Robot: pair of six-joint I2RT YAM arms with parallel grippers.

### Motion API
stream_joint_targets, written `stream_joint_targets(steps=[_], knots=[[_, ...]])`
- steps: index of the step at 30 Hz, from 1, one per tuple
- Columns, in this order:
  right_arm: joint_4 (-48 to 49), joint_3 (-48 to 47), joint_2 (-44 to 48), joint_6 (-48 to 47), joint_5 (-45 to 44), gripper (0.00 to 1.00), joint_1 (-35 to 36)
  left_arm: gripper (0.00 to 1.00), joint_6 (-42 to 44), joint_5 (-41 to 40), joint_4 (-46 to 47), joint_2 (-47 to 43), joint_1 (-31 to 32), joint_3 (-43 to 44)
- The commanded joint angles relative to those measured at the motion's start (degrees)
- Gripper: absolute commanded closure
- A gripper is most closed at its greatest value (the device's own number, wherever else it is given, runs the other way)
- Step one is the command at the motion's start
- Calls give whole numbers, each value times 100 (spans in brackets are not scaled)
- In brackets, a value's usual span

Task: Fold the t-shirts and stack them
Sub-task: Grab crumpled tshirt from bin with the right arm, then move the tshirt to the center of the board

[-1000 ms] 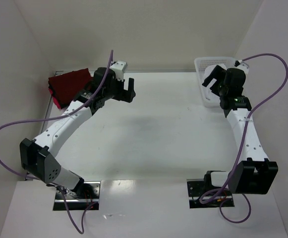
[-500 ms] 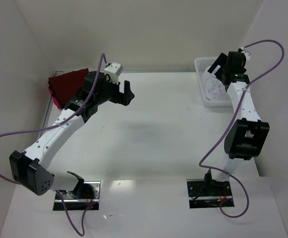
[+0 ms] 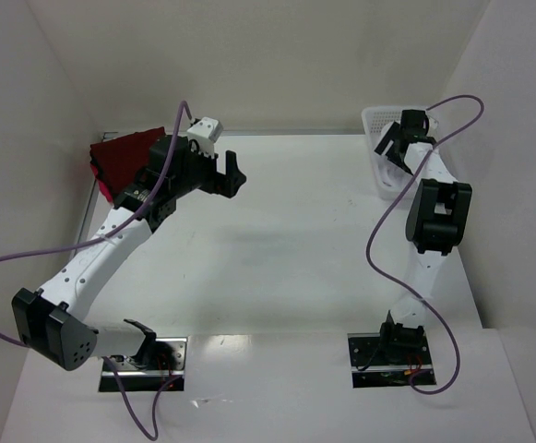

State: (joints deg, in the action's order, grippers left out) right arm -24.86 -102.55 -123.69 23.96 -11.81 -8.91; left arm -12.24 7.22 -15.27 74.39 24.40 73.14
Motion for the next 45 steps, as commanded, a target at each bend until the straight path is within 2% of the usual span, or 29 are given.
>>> stream_joint_targets(steps=[1,5,9,10,12,13,17,19,21,26,29,31,36,39,41,43,44,45], knots=[[-28,-388,-240,-120,-120,4,-41,0,-24,-388,147,-100,-32,36],[87,-410,-311,-120,-137,15,-41,0,-24,-564,97,-31,-32,146],[-31,-603,-468,-120,-173,43,-41,0,-142,-749,-121,5,-32,262],[-36,-608,-424,-167,-173,55,-41,0,-147,-797,-126,5,-32,262],[-36,-608,-326,-172,-290,71,-41,0,-147,-802,-126,-42,-32,262],[-36,-608,-177,-172,-350,83,-41,0,-193,-748,-126,-47,-32,262],[-73,-608,438,-172,-481,99,-41,0,-261,-324,-126,-109,-32,262],[-150,-661,752,-172,-481,100,-41,0,-191,311,-178,-56,-32,448],[-395,-984,1194,-198,-419,100,-41,0,124,1361,-231,135,-32,621],[-686,-1408,2285,-330,-19,100,177,0,389,2357,139,711,179,1215],[-579,-1205,3109,-330,762,100,516,0,423,2983,630,981,213,1429],[-413,-925,3732,-77,1608,100,909,0,442,3522,1055,1181,232,1514],[-56,-558,4530,642,2604,100,1742,0,403,3755,1476,1997,346,1909],[25,-393,4756,869,2710,100,2289,0,105,4434,1721,2482,519,2230],[52,-176,4943,949,2710,100,2498,1,3,4432,1851,2667,802,2322],[131,189,5138,1067,2705,100,2499,12,55,4226,1860,2668,939,2358],[131,309,5192,1067,2625,100,2499,23,46,4067,1977,2663,996,2295],[131,525,5279,1067,2517,100,2499,57,-111,3571,2028,2562,996,2180]])
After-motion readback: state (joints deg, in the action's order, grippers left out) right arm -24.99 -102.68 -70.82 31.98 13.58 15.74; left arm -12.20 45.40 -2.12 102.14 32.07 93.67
